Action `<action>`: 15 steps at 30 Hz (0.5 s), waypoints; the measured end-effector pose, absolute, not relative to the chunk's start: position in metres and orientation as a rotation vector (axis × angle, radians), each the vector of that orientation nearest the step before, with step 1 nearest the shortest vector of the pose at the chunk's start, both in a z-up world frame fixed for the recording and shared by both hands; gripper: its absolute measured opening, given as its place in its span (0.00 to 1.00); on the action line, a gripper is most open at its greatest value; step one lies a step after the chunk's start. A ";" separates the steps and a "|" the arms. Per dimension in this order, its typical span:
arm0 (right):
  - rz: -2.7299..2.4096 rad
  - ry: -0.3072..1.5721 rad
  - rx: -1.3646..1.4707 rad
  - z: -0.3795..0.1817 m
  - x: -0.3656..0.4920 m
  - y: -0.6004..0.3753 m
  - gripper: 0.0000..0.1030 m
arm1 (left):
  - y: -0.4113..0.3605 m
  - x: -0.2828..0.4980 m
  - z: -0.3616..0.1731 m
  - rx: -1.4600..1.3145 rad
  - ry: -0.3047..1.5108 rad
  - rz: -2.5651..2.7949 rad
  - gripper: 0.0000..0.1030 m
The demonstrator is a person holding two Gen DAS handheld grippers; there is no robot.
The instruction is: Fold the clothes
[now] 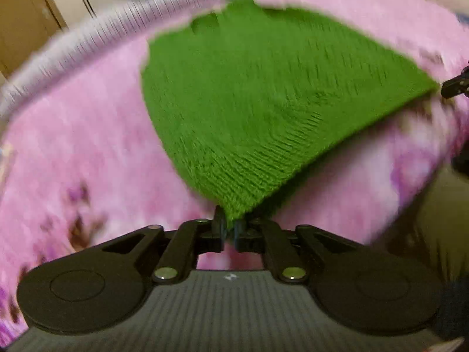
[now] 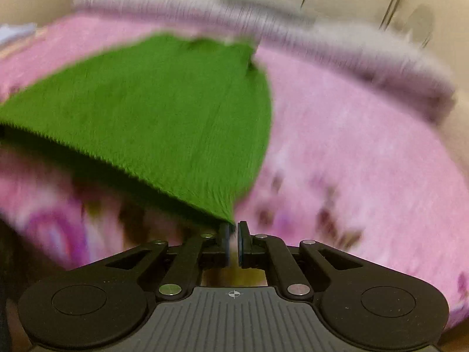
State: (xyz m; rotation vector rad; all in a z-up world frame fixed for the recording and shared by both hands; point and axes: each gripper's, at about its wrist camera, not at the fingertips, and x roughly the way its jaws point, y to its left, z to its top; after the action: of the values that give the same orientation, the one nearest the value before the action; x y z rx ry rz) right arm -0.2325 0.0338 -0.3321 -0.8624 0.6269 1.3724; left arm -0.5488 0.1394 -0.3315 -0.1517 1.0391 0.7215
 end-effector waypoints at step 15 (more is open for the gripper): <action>1.374 1.066 -0.339 -0.323 -0.167 0.087 0.74 | 0.227 -0.604 -0.343 -0.972 0.478 0.799 0.31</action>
State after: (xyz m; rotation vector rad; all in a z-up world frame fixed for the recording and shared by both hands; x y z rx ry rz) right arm -0.1669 0.0874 -0.3228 -0.3386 1.0662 1.3737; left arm -0.6037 0.2275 -0.3427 -0.9719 0.4781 0.7990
